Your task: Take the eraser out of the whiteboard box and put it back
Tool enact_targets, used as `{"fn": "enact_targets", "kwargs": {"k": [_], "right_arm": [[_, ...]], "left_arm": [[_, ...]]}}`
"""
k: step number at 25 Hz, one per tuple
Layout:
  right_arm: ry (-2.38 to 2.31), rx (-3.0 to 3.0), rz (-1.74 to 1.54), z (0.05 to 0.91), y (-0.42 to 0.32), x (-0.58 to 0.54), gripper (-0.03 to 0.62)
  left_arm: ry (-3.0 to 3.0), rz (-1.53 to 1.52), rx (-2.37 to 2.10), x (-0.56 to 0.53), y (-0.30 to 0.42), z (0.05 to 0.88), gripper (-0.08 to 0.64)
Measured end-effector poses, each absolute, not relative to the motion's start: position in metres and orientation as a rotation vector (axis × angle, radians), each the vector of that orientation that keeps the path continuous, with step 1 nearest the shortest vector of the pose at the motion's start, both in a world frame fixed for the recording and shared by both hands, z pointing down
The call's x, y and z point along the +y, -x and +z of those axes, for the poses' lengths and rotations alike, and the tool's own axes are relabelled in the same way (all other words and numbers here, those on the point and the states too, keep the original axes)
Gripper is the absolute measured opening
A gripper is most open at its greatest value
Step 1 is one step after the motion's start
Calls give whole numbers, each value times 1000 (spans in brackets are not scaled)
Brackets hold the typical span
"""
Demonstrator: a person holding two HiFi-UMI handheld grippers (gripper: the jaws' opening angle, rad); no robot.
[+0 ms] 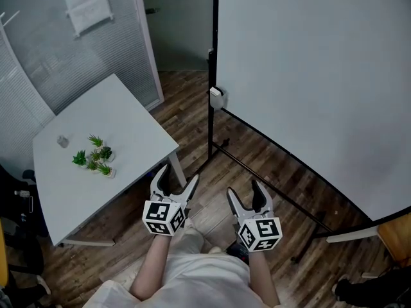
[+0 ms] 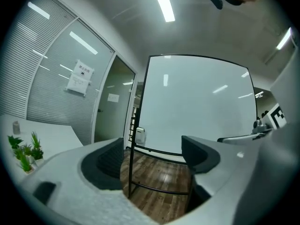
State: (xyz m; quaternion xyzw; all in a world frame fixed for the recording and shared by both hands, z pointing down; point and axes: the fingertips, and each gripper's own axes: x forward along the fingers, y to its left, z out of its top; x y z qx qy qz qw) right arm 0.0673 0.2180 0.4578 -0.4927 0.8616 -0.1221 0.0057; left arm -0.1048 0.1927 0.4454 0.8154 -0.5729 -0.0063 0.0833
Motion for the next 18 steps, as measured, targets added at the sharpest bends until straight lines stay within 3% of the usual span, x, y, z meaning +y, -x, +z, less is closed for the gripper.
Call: {"fn": "enact_targets", "kwargs": {"k": [5, 18], "right_arm": [[1539, 2686, -388, 457, -73, 217, 360], [1492, 2730, -462, 478, -65, 143, 358]], "left_arm": [[-2436, -4, -1723, 198, 100, 443, 388], [-2409, 29, -1701, 125, 98, 466, 388]]}}
